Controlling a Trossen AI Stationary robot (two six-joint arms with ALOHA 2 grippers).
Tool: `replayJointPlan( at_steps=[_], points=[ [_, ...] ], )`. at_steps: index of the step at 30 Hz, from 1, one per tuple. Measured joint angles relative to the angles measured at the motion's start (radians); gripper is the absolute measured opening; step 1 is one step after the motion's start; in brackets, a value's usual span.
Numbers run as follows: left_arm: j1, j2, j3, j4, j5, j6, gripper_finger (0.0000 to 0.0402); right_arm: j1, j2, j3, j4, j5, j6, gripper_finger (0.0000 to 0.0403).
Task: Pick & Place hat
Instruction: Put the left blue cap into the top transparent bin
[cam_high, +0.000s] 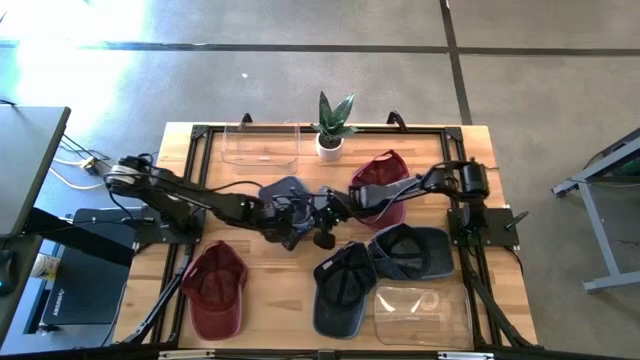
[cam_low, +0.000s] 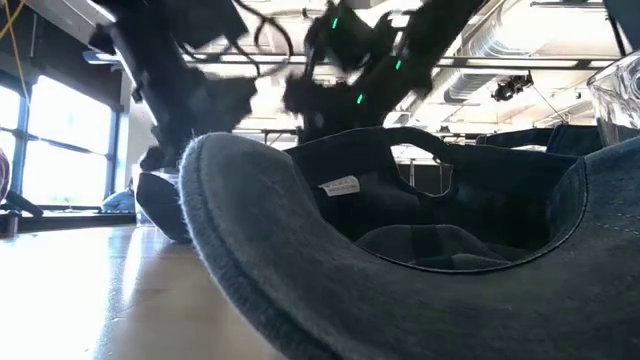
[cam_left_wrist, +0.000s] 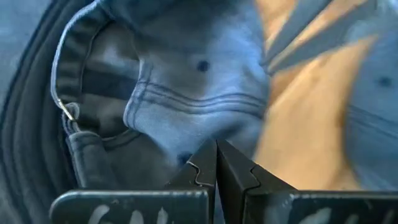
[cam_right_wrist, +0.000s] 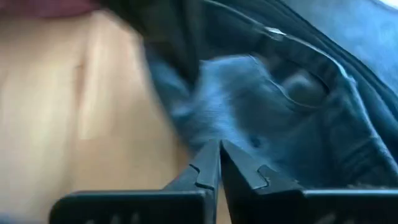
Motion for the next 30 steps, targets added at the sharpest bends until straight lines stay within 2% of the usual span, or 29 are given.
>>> replayJointPlan(
  at_steps=[7,12,15,18,20,24,30],
  points=[
    [0.017,0.099,0.001,-0.007,0.098,0.032,0.0000,-0.018,0.050,-0.001,-0.077,-0.009,0.034,0.0003],
    [0.030,0.096,0.003,0.004,0.207,0.107,0.0000,-0.018,0.047,0.002,-0.188,-0.048,0.028,0.0004],
    [0.058,0.041,0.009,-0.026,0.296,0.125,0.0000,-0.016,0.039,0.002,-0.203,-0.087,0.040,0.0003],
    [0.083,-0.026,0.018,0.007,0.335,0.126,0.0000,-0.015,0.016,-0.002,-0.202,-0.084,0.077,0.0005],
    [0.093,-0.051,0.016,0.028,0.327,0.118,0.0000,-0.015,-0.008,-0.002,-0.191,-0.075,0.087,0.0003],
    [0.095,-0.046,0.016,0.081,0.244,0.100,0.0000,-0.016,-0.025,0.000,-0.151,-0.075,0.088,0.0003],
    [0.095,0.116,0.011,0.119,0.171,0.073,0.0000,-0.010,-0.015,-0.003,-0.159,-0.080,0.072,0.0002]
  ],
)
